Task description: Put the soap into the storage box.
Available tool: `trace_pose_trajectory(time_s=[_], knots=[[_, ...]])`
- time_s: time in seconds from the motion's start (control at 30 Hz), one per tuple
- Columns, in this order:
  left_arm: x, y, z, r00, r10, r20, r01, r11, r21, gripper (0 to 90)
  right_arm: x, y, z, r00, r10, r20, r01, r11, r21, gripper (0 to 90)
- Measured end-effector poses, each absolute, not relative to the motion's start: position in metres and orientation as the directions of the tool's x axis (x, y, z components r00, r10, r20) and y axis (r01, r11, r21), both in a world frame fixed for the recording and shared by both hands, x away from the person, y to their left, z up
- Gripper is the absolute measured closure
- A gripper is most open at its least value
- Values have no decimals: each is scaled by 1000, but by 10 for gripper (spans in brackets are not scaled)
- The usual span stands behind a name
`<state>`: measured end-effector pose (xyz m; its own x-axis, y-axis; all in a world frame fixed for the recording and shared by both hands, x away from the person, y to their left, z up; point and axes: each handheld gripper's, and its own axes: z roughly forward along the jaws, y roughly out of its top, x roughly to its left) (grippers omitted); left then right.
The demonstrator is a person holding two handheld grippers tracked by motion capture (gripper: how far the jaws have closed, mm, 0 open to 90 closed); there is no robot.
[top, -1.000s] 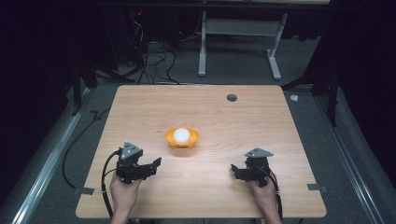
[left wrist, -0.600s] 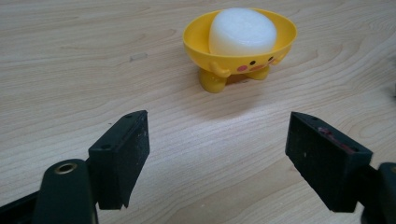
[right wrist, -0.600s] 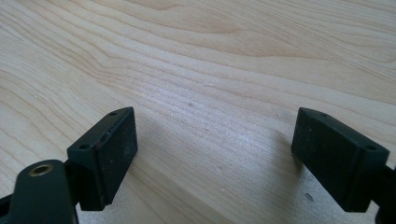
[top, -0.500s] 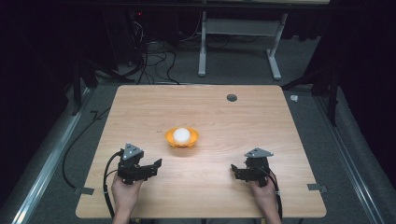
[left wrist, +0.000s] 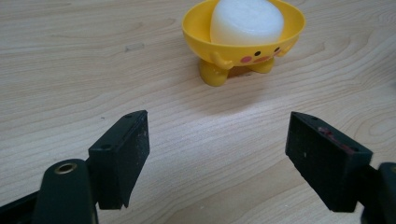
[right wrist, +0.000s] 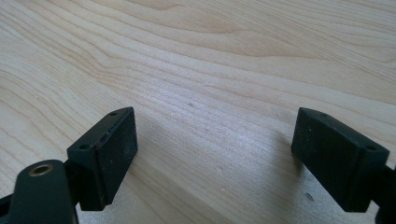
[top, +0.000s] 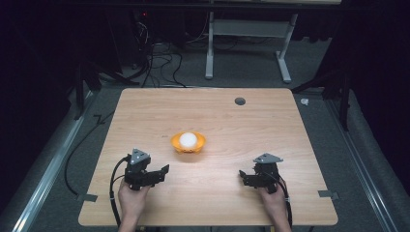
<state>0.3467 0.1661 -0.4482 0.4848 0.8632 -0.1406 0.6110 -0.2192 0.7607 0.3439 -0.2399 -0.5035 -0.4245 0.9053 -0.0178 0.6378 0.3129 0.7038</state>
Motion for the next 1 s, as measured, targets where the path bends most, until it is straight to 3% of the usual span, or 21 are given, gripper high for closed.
trace_pose_trajectory(time_s=[1.0], knots=[[354,155,-468,474,872,-118,636,-247,731,228,344,-240,-504,-426,905,-18,636,314,705,151]])
